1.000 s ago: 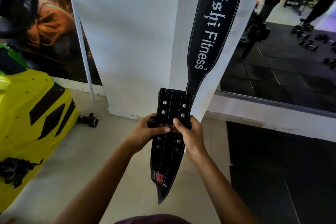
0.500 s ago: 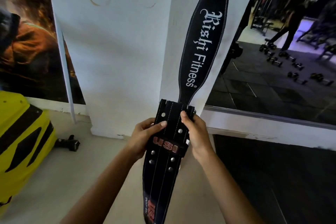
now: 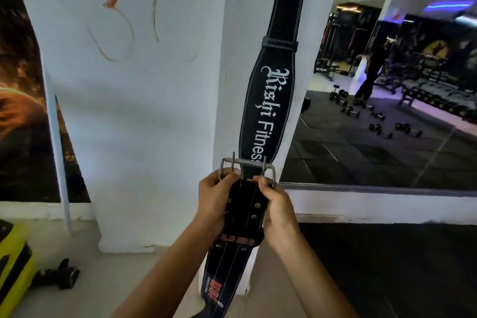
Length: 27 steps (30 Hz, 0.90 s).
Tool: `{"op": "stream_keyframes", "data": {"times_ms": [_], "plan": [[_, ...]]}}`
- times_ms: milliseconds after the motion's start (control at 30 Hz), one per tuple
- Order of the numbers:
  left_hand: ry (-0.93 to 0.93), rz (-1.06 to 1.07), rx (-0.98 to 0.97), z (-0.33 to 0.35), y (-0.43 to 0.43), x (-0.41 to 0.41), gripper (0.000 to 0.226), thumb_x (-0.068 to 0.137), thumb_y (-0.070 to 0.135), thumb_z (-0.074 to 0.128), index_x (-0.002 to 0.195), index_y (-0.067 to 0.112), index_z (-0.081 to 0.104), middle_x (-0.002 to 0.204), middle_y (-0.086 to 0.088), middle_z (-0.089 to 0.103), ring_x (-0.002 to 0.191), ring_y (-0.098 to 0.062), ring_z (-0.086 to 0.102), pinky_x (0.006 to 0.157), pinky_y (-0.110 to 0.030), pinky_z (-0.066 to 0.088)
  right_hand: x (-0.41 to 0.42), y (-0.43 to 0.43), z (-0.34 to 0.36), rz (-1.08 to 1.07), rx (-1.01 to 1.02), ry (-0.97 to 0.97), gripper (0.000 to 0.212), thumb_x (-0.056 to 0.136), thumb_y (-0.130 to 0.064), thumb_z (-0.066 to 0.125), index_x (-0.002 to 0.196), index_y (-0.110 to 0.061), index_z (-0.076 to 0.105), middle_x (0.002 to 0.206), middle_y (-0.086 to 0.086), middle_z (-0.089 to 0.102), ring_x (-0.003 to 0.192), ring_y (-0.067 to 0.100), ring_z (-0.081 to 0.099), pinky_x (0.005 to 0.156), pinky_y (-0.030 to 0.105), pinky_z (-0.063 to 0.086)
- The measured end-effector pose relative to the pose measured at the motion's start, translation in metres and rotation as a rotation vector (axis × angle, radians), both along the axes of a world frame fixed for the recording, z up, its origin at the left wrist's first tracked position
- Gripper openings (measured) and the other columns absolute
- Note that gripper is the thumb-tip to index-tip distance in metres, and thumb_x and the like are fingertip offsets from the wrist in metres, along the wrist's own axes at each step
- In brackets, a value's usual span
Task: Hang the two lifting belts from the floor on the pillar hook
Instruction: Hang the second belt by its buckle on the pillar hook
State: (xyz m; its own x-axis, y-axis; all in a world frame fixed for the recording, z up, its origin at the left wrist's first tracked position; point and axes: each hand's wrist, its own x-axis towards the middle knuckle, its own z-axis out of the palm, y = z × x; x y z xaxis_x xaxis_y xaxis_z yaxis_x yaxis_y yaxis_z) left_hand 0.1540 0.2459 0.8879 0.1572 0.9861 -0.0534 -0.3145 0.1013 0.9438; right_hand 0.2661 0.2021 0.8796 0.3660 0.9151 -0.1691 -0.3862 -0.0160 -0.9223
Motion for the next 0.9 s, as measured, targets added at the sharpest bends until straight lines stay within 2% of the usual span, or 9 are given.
{"op": "stream_keyframes", "data": {"times_ms": [67,133,300,400,500,600,700,833,900], "plan": [[0.042,0.050,0.181,0.024,0.021,0.012,0.013,0.087,0.018,0.064,0.084,0.006,0.066,0.065,0.002,0.066,0.059,-0.009,0.064,0.056,-0.021,0.051,0.014,0.017,0.025,0.000,0.076,-0.049,0.026,0.096,-0.018,0.053,0.111,-0.001,0.066,0.102,0.018,0.071,0.084,0.025,0.071,0.063,0.033,0.055],[0.082,0.094,0.324,0.055,0.042,0.025,0.023,0.090,0.023,0.060,0.086,0.001,0.065,0.068,0.002,0.066,0.061,-0.008,0.063,0.060,-0.022,0.049,0.026,0.037,0.054,-0.013,0.142,-0.107,0.024,0.096,-0.016,0.053,0.109,-0.002,0.067,0.101,0.017,0.072,0.084,0.025,0.072,0.066,0.034,0.056],[0.075,0.184,0.523,0.132,0.097,0.059,0.024,0.091,0.028,0.058,0.090,0.005,0.066,0.079,-0.004,0.071,0.074,-0.016,0.067,0.068,-0.028,0.051,0.057,0.096,0.132,-0.081,0.317,-0.273,0.019,0.095,-0.017,0.056,0.107,-0.006,0.065,0.109,0.020,0.071,0.106,0.039,0.066,0.092,0.055,0.052],[0.065,0.250,0.663,0.182,0.120,0.078,0.025,0.092,0.029,0.058,0.090,0.006,0.065,0.081,-0.005,0.072,0.077,-0.017,0.068,0.072,-0.031,0.053,0.081,0.128,0.190,-0.138,0.457,-0.429,0.017,0.096,-0.011,0.054,0.110,-0.008,0.062,0.098,0.004,0.073,0.111,0.029,0.063,0.082,0.042,0.052],[0.100,0.360,0.833,0.239,0.140,0.094,0.024,0.092,0.032,0.057,0.088,0.010,0.065,0.080,-0.002,0.072,0.077,-0.015,0.067,0.071,-0.028,0.052,0.103,0.150,0.253,-0.150,0.585,-0.555,0.018,0.097,-0.012,0.053,0.112,-0.006,0.060,0.100,0.004,0.071,0.108,0.028,0.064,0.067,0.027,0.051],[0.142,0.438,1.005,0.303,0.160,0.107,0.025,0.092,0.034,0.056,0.087,0.011,0.066,0.078,0.002,0.071,0.075,-0.013,0.067,0.067,-0.024,0.051,0.121,0.172,0.316,-0.204,0.687,-0.653,0.019,0.097,-0.018,0.054,0.111,-0.008,0.061,0.108,0.009,0.070,0.104,0.026,0.064,0.064,0.026,0.052],[0.192,0.550,1.108,0.368,0.184,0.119,0.035,0.091,0.035,0.057,0.083,0.002,0.064,0.075,-0.006,0.069,0.071,-0.020,0.064,0.062,-0.025,0.047,0.133,0.191,0.379,-0.308,0.793,-0.720,0.019,0.095,-0.021,0.056,0.109,-0.009,0.061,0.107,0.009,0.068,0.099,0.023,0.064,0.080,0.033,0.053],[0.244,0.671,1.151,0.435,0.209,0.134,0.035,0.092,0.033,0.054,0.070,0.007,0.049,0.064,0.001,0.050,0.062,-0.015,0.047,0.050,-0.021,0.031,0.138,0.213,0.445,-0.391,0.862,-0.765,0.020,0.095,-0.020,0.053,0.110,-0.008,0.059,0.093,0.001,0.060,0.073,0.013,0.056,0.053,0.018,0.044],[0.272,0.718,1.149,0.458,0.220,0.138,0.033,0.094,0.033,0.053,0.072,0.009,0.047,0.064,0.004,0.043,0.060,-0.012,0.042,0.049,-0.019,0.028,0.139,0.226,0.467,-0.412,0.886,-0.774,0.021,0.095,-0.020,0.053,0.113,-0.009,0.056,0.094,0.001,0.057,0.070,0.010,0.053,0.055,0.019,0.042]]}}
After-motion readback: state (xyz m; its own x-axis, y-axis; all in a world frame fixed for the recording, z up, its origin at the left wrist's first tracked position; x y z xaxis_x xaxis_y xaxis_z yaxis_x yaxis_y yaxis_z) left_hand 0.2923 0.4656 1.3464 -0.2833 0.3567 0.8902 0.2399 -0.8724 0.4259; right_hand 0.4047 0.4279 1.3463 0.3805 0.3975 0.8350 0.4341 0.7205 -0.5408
